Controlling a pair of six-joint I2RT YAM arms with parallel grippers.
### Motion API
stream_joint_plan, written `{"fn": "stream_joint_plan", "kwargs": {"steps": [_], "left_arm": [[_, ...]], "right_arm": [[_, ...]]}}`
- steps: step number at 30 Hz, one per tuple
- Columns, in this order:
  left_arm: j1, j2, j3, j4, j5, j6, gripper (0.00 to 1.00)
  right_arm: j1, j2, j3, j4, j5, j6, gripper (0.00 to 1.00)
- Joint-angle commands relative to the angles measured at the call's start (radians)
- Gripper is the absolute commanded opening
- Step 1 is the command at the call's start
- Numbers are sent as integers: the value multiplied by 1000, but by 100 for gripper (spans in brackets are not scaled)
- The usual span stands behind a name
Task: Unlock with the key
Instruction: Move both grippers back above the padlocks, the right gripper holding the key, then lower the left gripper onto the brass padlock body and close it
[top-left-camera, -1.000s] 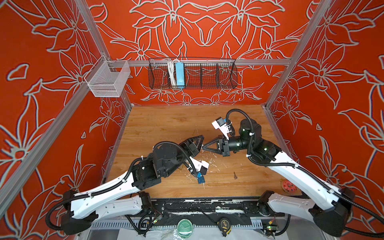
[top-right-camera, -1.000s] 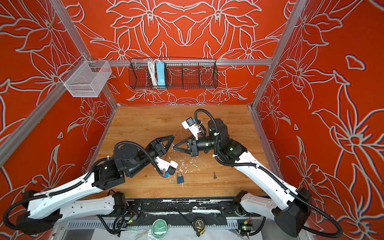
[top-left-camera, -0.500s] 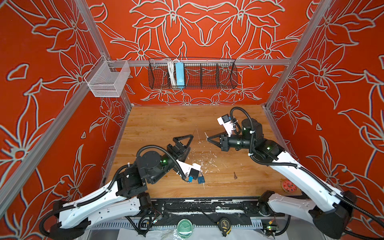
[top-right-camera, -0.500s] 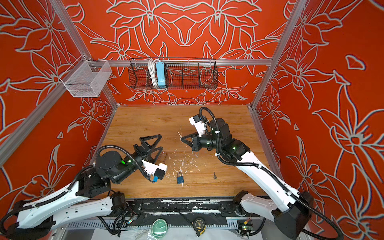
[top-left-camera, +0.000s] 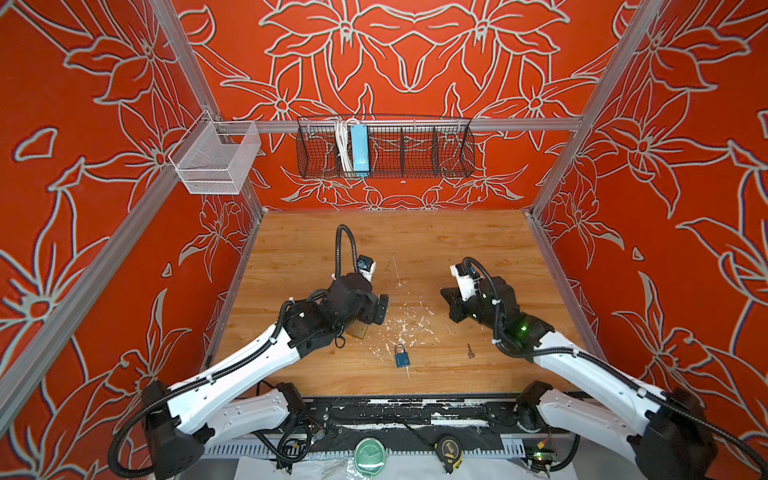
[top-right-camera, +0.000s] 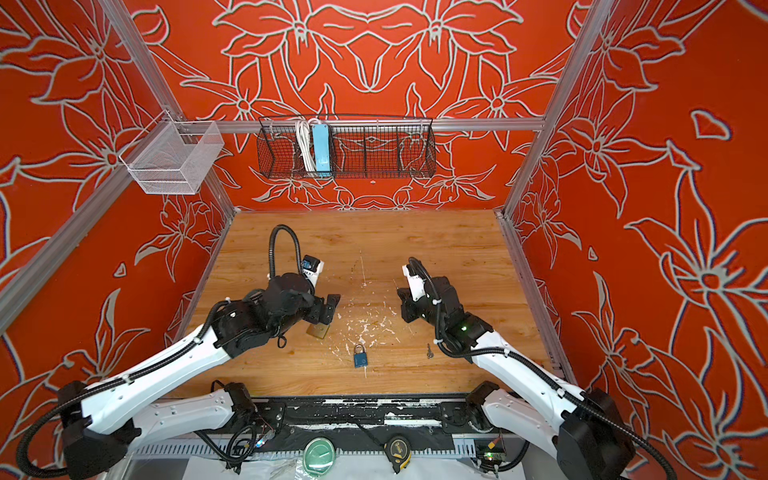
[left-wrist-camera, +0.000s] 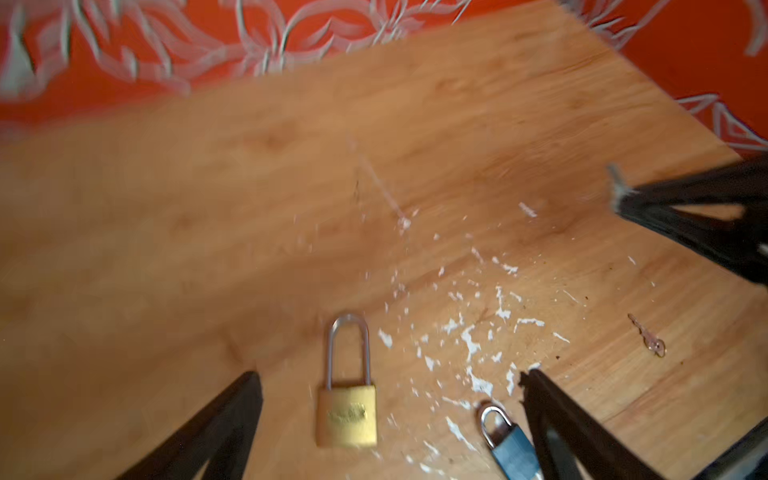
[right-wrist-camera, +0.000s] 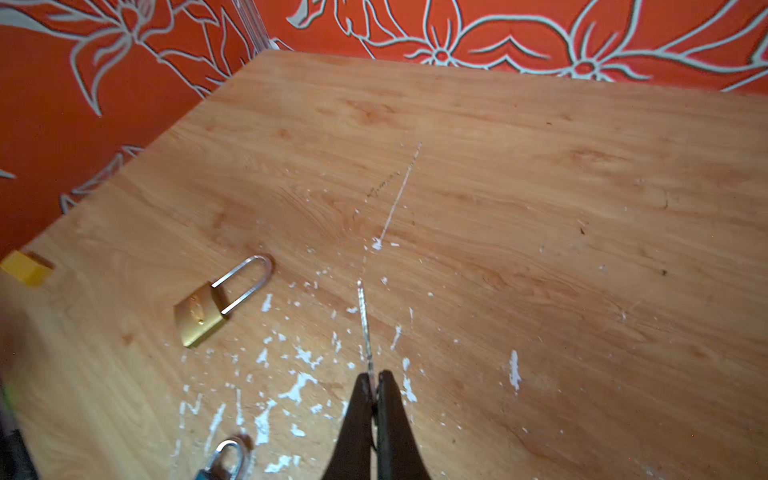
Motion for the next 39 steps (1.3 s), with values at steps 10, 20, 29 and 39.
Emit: {"fn": "stream_joint_plan", "kwargs": {"steps": [10, 20, 29, 39], "left_arm": [[113, 396, 70, -361, 202, -278, 86], [199, 557, 109, -245, 292, -90, 84], [220, 674, 122, -196, 259, -58, 85], [226, 674, 82, -151, 330, -133, 79]], "right_arm": [[-1, -59, -193, 420, -132, -1, 0], [-2, -75, -198, 406, -97, -7, 0], [-2, -45, -192, 419, -93, -20, 0], [-2, -9, -177, 428, -103, -25, 0]]}}
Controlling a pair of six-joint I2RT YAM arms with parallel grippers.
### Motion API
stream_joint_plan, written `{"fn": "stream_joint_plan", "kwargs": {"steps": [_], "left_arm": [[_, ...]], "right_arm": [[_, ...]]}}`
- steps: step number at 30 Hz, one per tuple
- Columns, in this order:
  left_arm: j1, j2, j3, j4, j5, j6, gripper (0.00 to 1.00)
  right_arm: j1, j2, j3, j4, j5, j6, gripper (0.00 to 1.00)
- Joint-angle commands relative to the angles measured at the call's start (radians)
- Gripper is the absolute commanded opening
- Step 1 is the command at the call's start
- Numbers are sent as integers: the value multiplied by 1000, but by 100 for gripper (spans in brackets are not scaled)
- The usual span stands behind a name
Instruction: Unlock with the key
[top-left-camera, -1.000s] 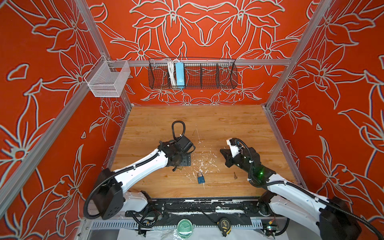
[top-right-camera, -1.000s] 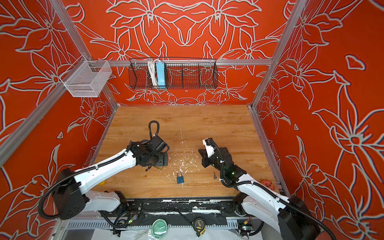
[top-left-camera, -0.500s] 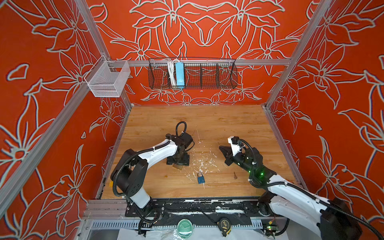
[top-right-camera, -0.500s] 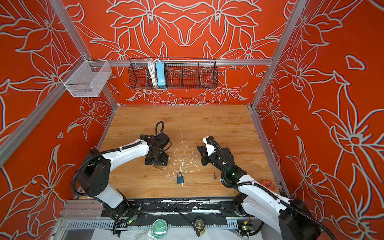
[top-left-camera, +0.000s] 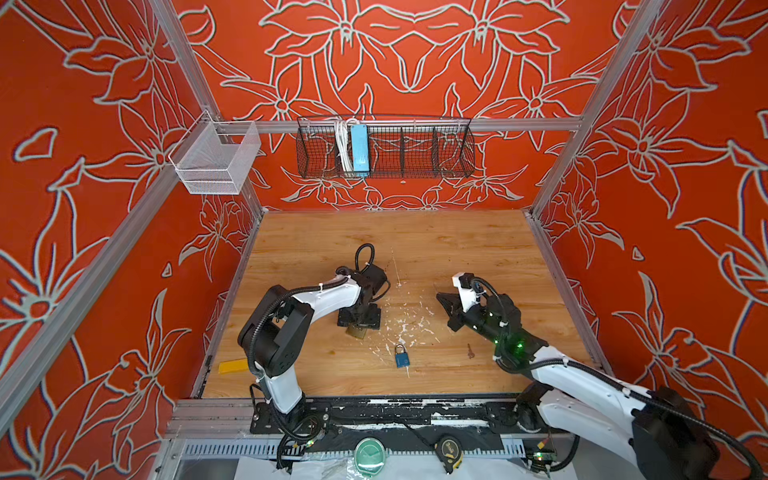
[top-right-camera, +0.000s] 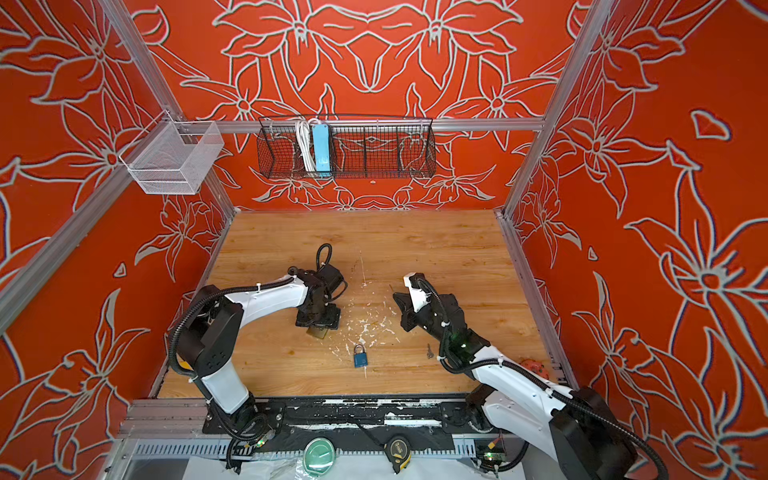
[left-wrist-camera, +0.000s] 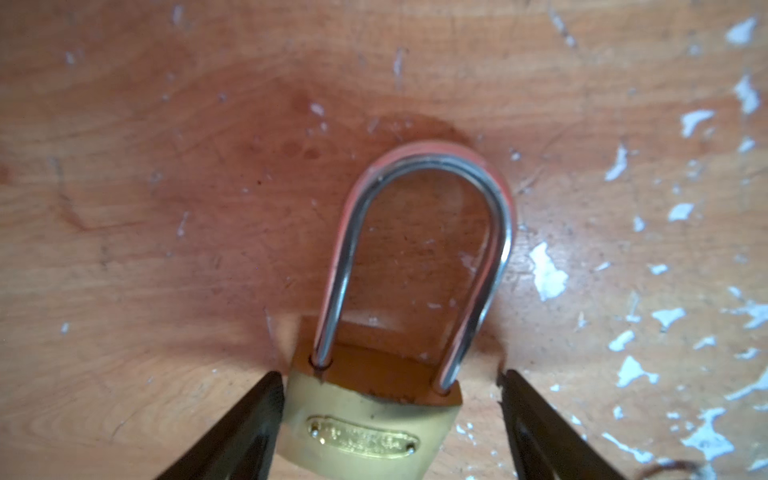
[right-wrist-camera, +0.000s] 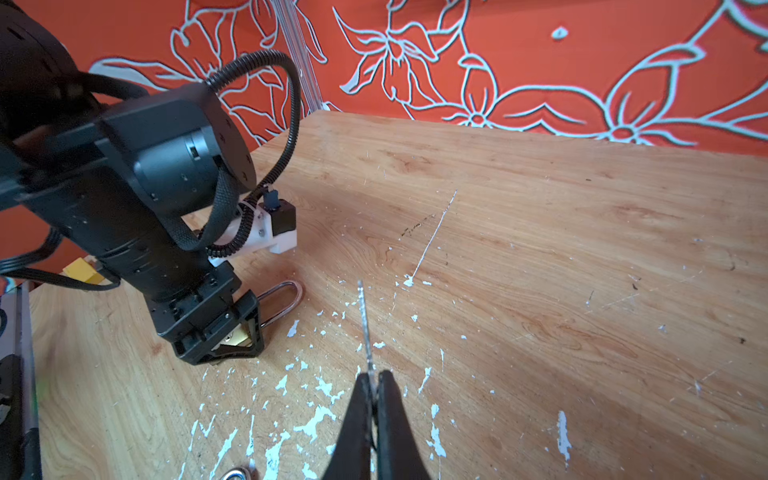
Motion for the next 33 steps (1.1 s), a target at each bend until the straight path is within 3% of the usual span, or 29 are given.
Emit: {"fn": "stream_joint_plan", "kwargs": {"steps": [1, 6, 12, 33], "left_arm": [[0, -20, -42, 20, 45, -71, 78], [-34, -67, -94, 58, 79, -201, 73], [-57, -36, -75, -16, -7, -321, 73], [-57, 27, -52, -3, 8, -357, 68]], "right_arm": [[-2, -5, 5, 31, -6, -20, 0], [-2, -15, 4, 25, 3, -22, 0], [-2, -18, 3, 16, 0, -18, 0], [-5, -18, -4, 5, 36, -29, 0]]}}
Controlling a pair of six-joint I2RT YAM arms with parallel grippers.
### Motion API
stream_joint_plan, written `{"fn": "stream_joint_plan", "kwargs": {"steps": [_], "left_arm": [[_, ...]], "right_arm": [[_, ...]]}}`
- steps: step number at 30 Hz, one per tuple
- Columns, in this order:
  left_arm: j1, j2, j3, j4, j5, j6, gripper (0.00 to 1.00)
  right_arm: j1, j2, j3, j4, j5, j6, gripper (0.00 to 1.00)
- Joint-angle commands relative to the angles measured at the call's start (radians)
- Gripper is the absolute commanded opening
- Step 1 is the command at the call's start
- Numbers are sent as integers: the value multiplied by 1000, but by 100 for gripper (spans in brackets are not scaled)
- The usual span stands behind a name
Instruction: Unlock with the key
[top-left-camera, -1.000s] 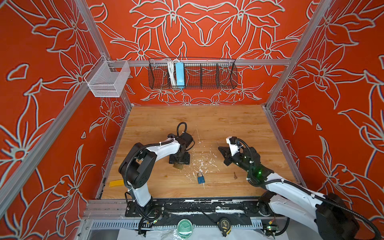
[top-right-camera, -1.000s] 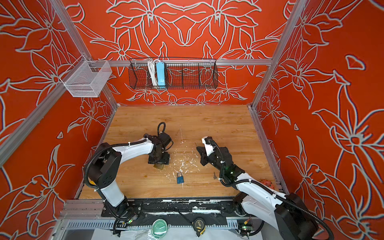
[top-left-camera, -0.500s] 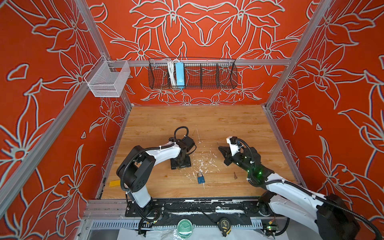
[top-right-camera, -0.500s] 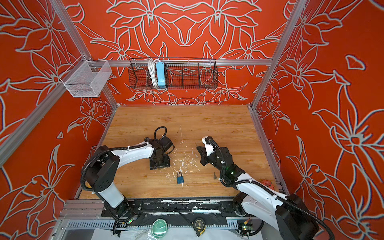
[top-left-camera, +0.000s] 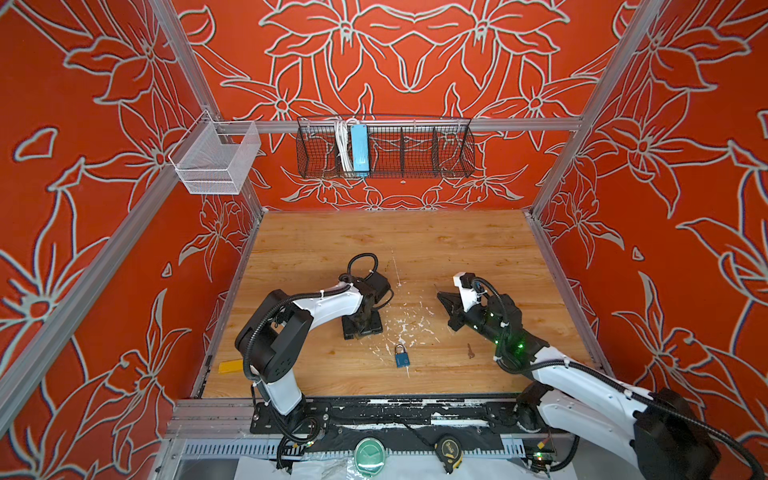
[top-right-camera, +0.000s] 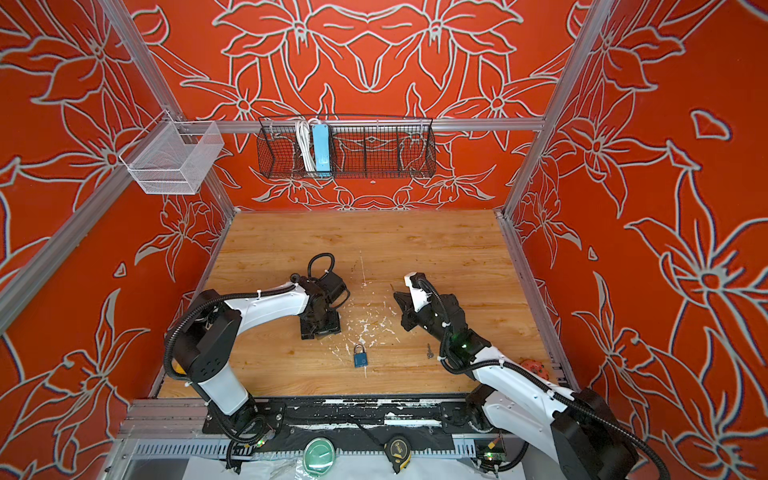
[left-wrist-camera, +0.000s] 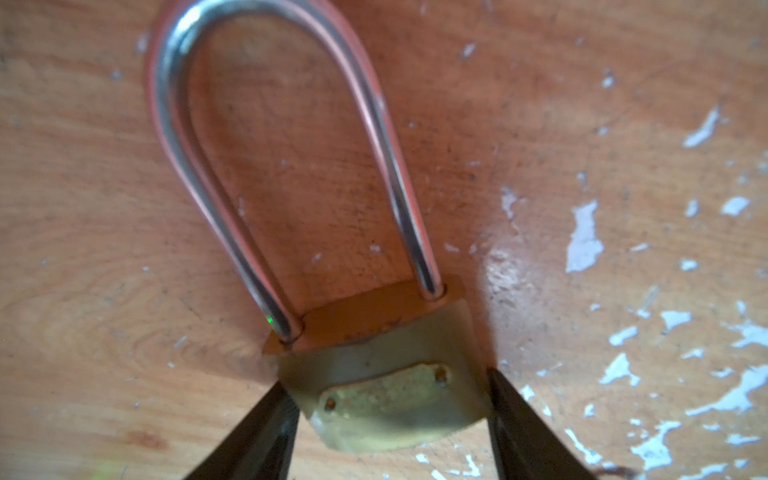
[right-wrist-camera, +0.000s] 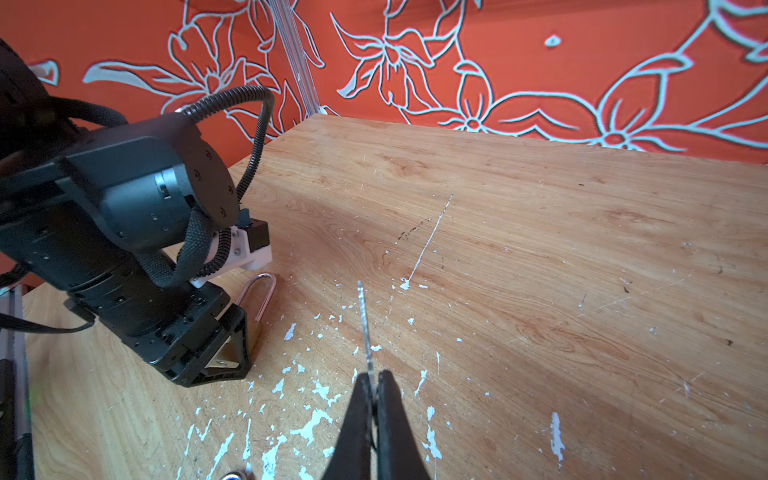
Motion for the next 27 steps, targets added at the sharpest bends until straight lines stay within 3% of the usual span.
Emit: {"fn": "stream_joint_plan", "kwargs": {"steps": [1, 6, 11, 18, 27], "left_arm": [[1, 57, 2, -8, -20, -28, 68], [1, 60, 0, -12, -18, -47, 67], [4, 28, -22, -1, -42, -84, 73], [29, -37, -87, 95, -38, -220, 73], [48, 14, -56, 94, -46, -258, 74]], "right_arm": [[-5, -5, -5, 10, 25, -23, 0], [-7, 13, 1, 15, 15, -22, 0], [-8, 18, 2, 18, 10, -19, 0], [-10, 37, 8, 27, -1, -16, 0], [-10, 11, 2, 4, 13, -22, 0]]}}
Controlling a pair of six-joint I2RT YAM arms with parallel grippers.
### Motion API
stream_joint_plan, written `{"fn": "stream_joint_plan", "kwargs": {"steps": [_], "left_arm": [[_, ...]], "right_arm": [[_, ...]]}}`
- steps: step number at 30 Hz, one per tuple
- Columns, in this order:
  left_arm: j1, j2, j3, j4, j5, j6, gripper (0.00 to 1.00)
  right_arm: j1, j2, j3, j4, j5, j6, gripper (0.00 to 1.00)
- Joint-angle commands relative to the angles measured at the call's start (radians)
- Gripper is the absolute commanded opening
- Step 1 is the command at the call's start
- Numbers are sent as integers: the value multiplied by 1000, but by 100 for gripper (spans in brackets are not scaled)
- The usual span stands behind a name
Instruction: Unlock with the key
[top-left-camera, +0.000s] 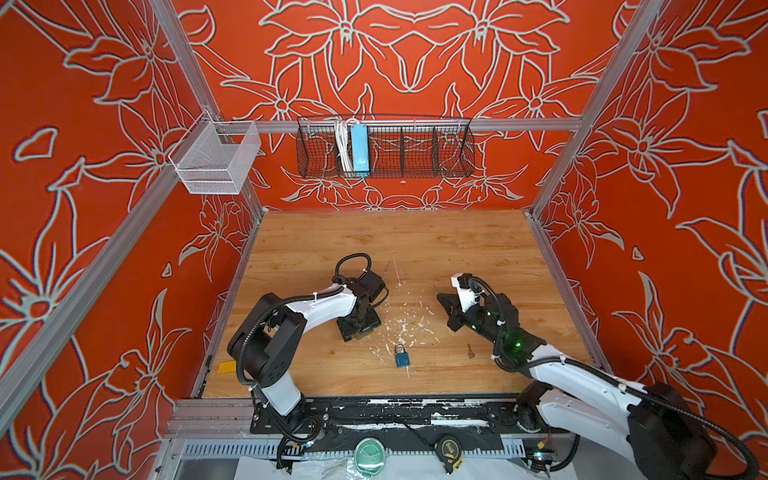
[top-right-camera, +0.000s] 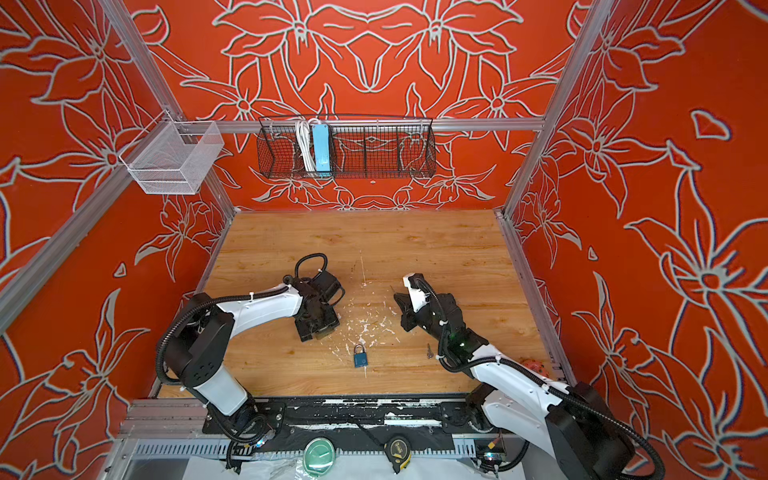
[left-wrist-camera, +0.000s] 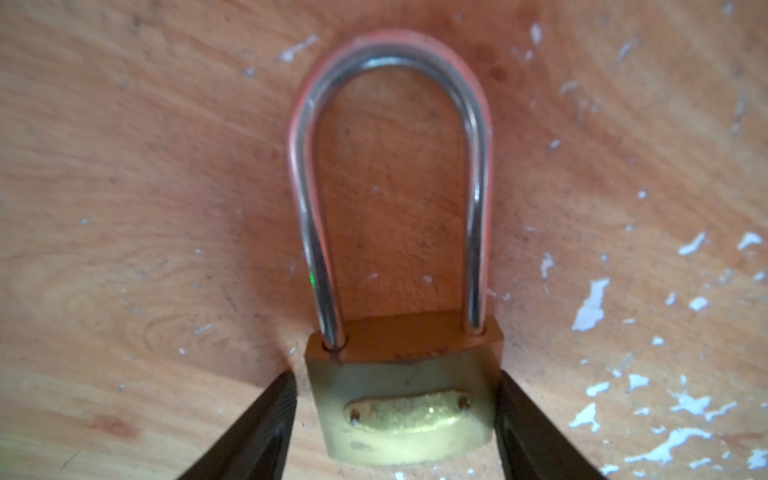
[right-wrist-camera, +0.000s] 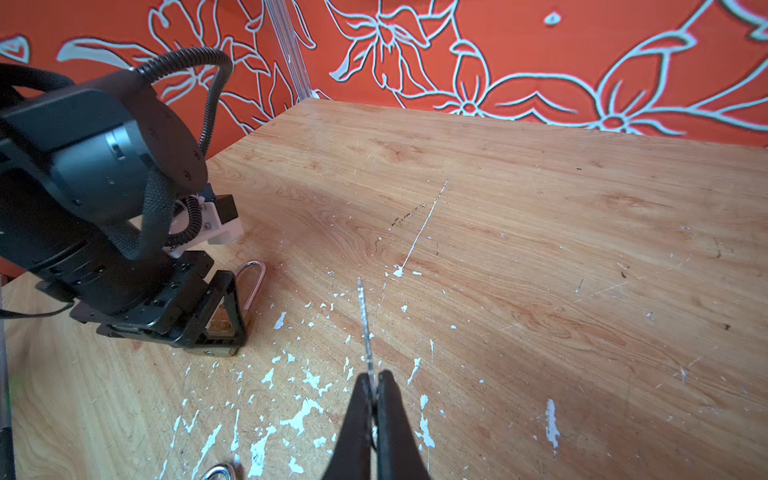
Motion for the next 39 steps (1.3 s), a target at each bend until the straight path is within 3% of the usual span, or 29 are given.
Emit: {"fn": "stream_joint_plan", "kwargs": {"steps": [1, 9, 17, 20, 34, 39], "left_arm": [[10, 68, -3, 30, -30, -31, 74], [11, 102, -6, 14, -22, -71, 72], [10, 58, 3, -11, -29, -42, 54], [9, 40, 26, -47, -53, -19, 52], [9, -8, 64, -100, -77, 22, 52], [8, 12, 60, -81, -56, 33, 59]], "right_arm": [[-5, -25, 1, 7, 8, -14, 0], [-6, -17, 6, 9, 3, -12, 0], [-10, 5, 12, 19, 4, -14, 0], [-9, 9, 15, 14, 2, -16, 0], [-19, 0, 10, 13, 5, -12, 0], [-22, -6, 8, 10, 8, -13, 0]]}}
